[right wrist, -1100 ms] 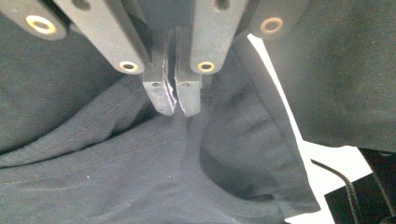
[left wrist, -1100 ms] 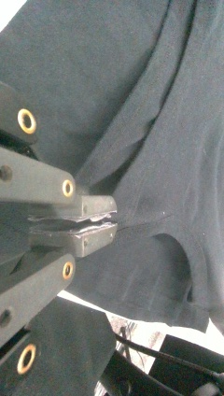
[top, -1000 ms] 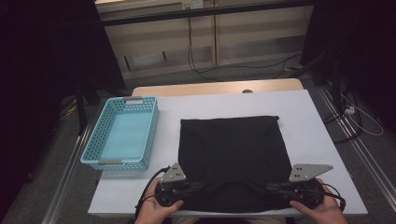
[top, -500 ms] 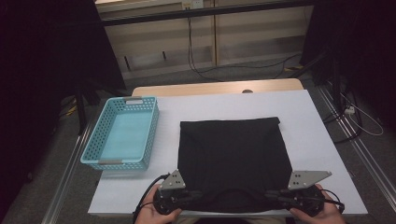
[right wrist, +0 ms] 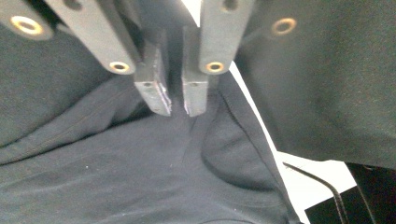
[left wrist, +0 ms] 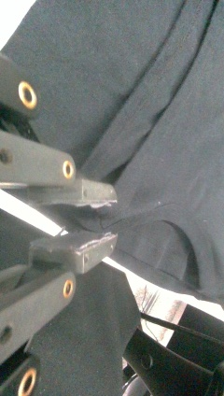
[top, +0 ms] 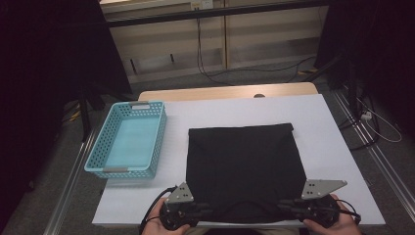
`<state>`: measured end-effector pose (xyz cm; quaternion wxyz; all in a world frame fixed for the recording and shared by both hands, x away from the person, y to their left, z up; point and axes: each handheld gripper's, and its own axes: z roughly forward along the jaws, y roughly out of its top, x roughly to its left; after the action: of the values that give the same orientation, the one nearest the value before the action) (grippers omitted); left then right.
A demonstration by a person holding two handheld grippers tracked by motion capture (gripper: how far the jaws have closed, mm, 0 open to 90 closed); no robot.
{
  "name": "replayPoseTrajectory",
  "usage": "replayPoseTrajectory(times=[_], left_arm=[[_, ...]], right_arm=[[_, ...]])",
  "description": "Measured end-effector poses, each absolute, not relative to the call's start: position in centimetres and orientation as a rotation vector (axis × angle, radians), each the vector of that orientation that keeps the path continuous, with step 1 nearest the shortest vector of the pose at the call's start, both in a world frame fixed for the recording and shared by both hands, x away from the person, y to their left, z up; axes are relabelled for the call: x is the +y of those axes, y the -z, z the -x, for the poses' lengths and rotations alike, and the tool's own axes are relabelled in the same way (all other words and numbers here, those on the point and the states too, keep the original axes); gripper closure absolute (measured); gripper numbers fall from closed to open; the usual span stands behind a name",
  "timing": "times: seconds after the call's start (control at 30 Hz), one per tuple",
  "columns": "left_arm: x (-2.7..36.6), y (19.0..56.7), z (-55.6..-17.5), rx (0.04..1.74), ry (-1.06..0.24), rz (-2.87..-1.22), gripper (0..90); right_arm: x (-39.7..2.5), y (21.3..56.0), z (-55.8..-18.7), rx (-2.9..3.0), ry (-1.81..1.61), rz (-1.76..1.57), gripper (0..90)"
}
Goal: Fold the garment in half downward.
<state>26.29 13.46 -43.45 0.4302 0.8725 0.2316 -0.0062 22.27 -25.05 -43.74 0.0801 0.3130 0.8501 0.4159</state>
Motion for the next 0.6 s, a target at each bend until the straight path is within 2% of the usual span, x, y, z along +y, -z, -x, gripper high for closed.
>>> replayPoseTrajectory(times=[0.17,0.33,0.5,0.6], left_arm=[[13.6,43.1,-26.7,0.589,-0.022,-2.147,61.3],[13.7,42.8,-27.6,0.631,-0.083,-2.113,40.7],[13.7,42.7,-28.9,0.639,-0.148,-2.115,23.9],[13.6,42.9,-30.5,0.656,-0.212,-2.106,17.8]], right_arm=[[-25.1,43.8,-22.6,2.508,-1.260,-0.950,65.9],[-24.8,43.7,-23.1,2.455,-1.281,-0.964,55.8],[-23.8,43.6,-23.8,2.406,-1.307,-0.957,48.1],[-22.8,43.6,-24.2,2.403,-1.316,-0.938,45.2]])
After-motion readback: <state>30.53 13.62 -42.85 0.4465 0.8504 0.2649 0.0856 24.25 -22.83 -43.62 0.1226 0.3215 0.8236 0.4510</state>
